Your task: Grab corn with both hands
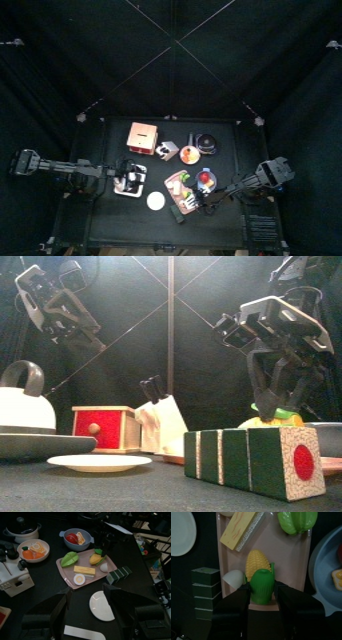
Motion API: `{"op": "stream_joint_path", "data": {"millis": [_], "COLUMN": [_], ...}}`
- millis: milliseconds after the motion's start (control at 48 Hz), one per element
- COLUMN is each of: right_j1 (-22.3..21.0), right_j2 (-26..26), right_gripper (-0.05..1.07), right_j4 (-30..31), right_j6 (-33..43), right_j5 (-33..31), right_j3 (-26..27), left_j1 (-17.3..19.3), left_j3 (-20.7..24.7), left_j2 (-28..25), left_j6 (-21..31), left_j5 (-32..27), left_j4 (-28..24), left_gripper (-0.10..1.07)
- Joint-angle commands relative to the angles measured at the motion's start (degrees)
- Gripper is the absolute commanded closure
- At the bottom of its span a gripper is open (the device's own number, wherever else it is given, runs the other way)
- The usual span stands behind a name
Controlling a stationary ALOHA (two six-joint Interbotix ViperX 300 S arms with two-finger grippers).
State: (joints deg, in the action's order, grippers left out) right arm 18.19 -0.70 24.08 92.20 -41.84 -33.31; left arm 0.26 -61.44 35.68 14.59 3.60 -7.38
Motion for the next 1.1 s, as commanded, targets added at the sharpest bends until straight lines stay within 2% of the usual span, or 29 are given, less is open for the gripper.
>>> {"op": "stream_joint_path", "data": {"millis": [0,167,312,604,708,854,979,1083], "right_j1": [-0.3,-0.8,-2.1,-5.1,-6.3,-7.7,-7.7,-7.4], "right_j2": [2.4,4.0,5.5,6.9,6.8,6.0,4.8,2.1], "right_gripper": [0.42,0.42,0.42,0.42,0.42,0.42,0.42,0.42], "right_j4": [0.7,5.2,11.8,28.3,35.4,41.4,43.2,43.9], "right_j6": [-0.1,0.1,0.5,0.6,0.6,0.6,0.6,0.6], "right_j5": [0.0,0.3,1.1,9.1,14.0,19.7,20.5,20.5], "right_j3": [0.6,0.7,0.9,1.3,1.9,3.4,4.1,4.7], "left_j1": [0.1,0.1,0.1,0.1,0.2,-0.2,-0.4,-0.4], "left_j3": [0.7,0.7,0.5,-0.3,-0.2,0.9,1.9,2.5], "left_j2": [0.1,0.1,0.1,-0.9,-3.3,-8.8,-12.4,-14.2], "left_j6": [0.1,-0.1,-0.2,-0.4,-0.4,-0.4,-0.4,-0.4], "left_j5": [0.8,2.0,4.2,11.0,14.5,17.7,18.3,18.6], "left_j4": [0.1,0.0,-0.1,-2.0,-4.4,-7.3,-7.9,-8.3], "left_gripper": [0.09,0.09,0.09,0.09,0.08,0.04,-0.04,-0.05]}}
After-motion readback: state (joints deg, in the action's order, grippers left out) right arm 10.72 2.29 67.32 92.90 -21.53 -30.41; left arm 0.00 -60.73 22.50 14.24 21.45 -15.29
